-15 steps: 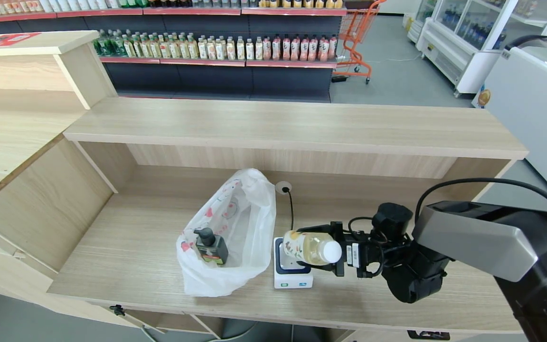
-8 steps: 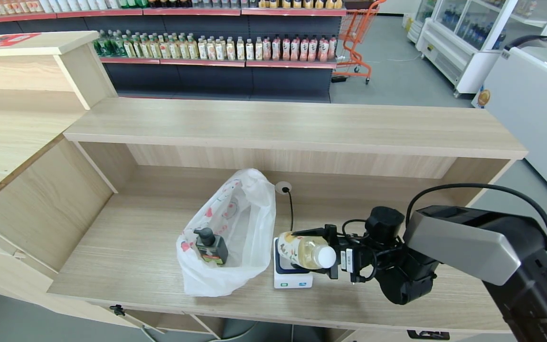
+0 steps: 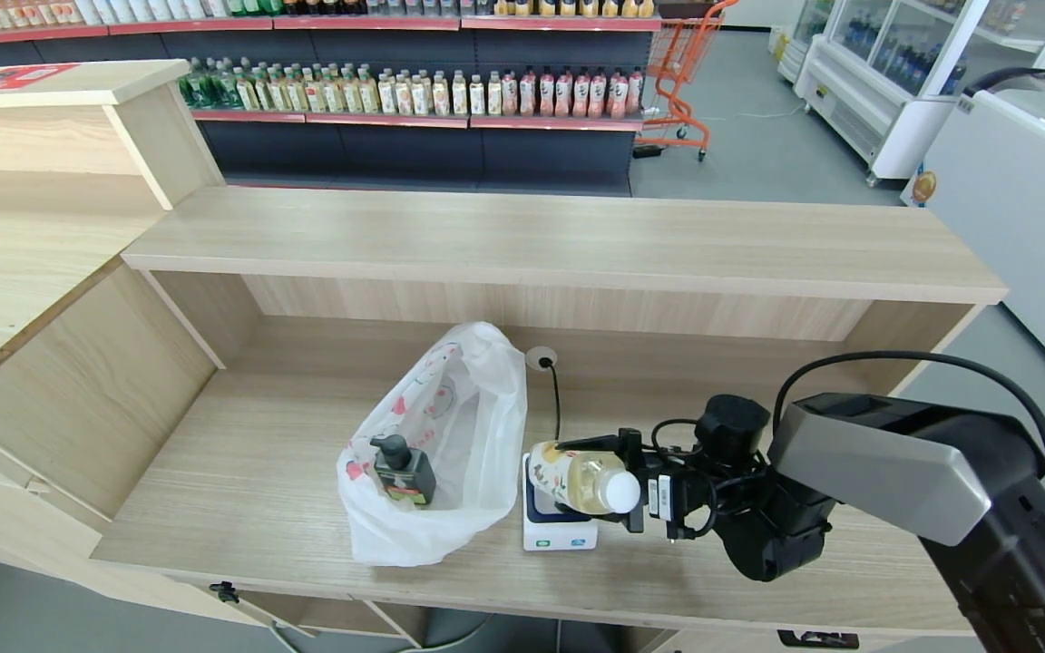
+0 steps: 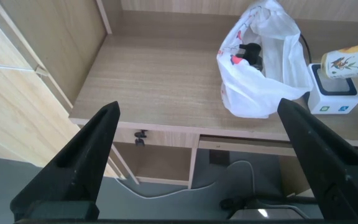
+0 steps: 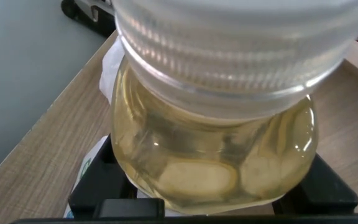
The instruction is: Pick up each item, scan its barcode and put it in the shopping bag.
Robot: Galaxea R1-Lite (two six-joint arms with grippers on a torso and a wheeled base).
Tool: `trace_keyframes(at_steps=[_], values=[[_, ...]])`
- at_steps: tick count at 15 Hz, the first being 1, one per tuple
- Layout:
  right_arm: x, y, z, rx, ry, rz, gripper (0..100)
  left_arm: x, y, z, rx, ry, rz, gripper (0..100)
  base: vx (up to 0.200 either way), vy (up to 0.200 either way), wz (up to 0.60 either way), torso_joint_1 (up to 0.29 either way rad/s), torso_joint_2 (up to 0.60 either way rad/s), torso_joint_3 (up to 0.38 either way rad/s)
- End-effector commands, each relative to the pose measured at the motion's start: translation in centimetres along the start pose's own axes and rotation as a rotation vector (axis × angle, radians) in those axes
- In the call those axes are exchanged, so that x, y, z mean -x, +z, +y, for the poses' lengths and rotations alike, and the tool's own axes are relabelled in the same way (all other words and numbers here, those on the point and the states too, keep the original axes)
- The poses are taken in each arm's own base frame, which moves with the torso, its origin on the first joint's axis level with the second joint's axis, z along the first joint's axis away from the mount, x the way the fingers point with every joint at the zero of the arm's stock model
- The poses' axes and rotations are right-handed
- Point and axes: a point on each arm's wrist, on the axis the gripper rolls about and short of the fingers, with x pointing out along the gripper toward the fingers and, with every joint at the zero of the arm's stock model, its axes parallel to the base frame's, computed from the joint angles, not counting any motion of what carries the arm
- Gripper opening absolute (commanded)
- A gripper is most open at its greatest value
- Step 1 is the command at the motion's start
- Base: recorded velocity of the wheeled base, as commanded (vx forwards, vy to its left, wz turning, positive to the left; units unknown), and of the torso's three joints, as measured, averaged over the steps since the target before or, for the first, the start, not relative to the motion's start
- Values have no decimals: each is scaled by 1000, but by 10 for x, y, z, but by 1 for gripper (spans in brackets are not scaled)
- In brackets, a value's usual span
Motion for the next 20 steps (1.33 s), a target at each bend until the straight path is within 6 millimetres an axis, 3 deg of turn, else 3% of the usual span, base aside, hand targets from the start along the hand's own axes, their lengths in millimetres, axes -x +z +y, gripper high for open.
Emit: trace_keyframes(at_steps=[1, 4, 8, 11, 13, 16, 20], values=[[5, 13, -18, 7, -43, 28, 0, 0, 0, 0, 0, -1, -1, 100, 0, 0, 0, 0, 0, 0], [33, 47, -59, -168, -204, 194, 0, 0, 0, 0, 0, 3, -1, 100, 0, 0, 0, 0, 0, 0], [57, 98, -84, -484, -422, 378, 0, 0, 0, 0, 0, 1, -1, 100, 0, 0, 0, 0, 0, 0], [74, 126, -109, -695, -651, 410, 0, 0, 0, 0, 0, 1, -1, 100, 0, 0, 0, 0, 0, 0], [87, 136, -111, -727, -712, 425, 0, 0, 0, 0, 0, -1, -1, 100, 0, 0, 0, 0, 0, 0], [90, 152, -110, -817, -746, 385, 0, 0, 0, 0, 0, -1, -1, 100, 0, 0, 0, 0, 0, 0], [95, 163, -92, -874, -739, 407, 0, 0, 0, 0, 0, -1, -1, 100, 0, 0, 0, 0, 0, 0]])
